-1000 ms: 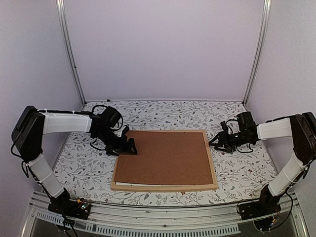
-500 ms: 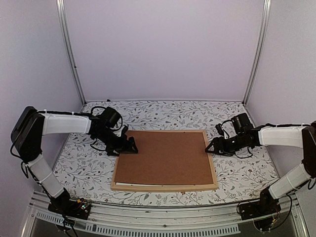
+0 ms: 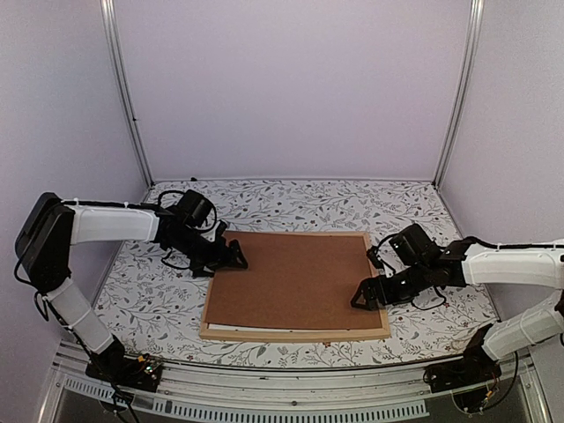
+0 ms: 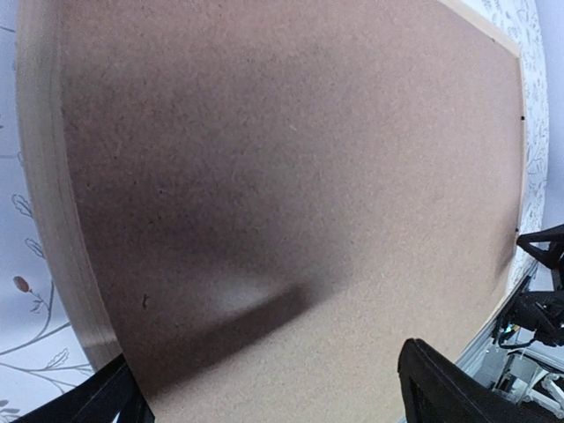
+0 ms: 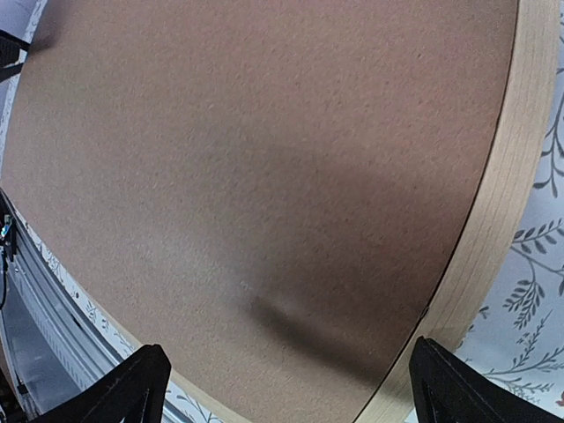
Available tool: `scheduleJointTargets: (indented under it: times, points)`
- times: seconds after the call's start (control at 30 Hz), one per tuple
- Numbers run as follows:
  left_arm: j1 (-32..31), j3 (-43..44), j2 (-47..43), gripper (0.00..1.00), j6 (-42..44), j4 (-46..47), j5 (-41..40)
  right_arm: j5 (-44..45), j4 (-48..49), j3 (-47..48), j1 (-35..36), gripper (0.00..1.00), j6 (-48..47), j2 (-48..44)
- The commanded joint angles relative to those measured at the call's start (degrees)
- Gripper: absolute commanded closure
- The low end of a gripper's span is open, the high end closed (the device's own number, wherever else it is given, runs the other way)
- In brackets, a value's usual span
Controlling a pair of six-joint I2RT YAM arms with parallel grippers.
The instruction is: Put the photo into the frame
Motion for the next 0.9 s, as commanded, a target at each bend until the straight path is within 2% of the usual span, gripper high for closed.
scheduleJointTargets:
  times: [0.0, 0.2, 0.5, 0.87]
  points:
    - [-0.46, -0.20, -0.91, 0.04, 0.08, 4.76, 2.26, 4.51, -4.52, -2.34, 4.67, 0.01, 4.67, -1.75]
    - [-0.46, -0.74, -1.01, 0.04, 0.22, 4.80, 1.76, 7.49, -7.07, -5.24, 8.95, 0.01, 9.53, -5.85]
    - [-0.53, -0.84, -1.35, 0.04, 0.24, 4.42, 0.74, 14.92, -13.78, -4.52, 11.37, 0.01, 17.10, -9.59]
    - [-0.49, -1.18, -1.68, 0.04, 0.07, 4.27, 0.69, 14.56, -10.53, -6.37, 15.25, 0.01, 18.54, -7.22]
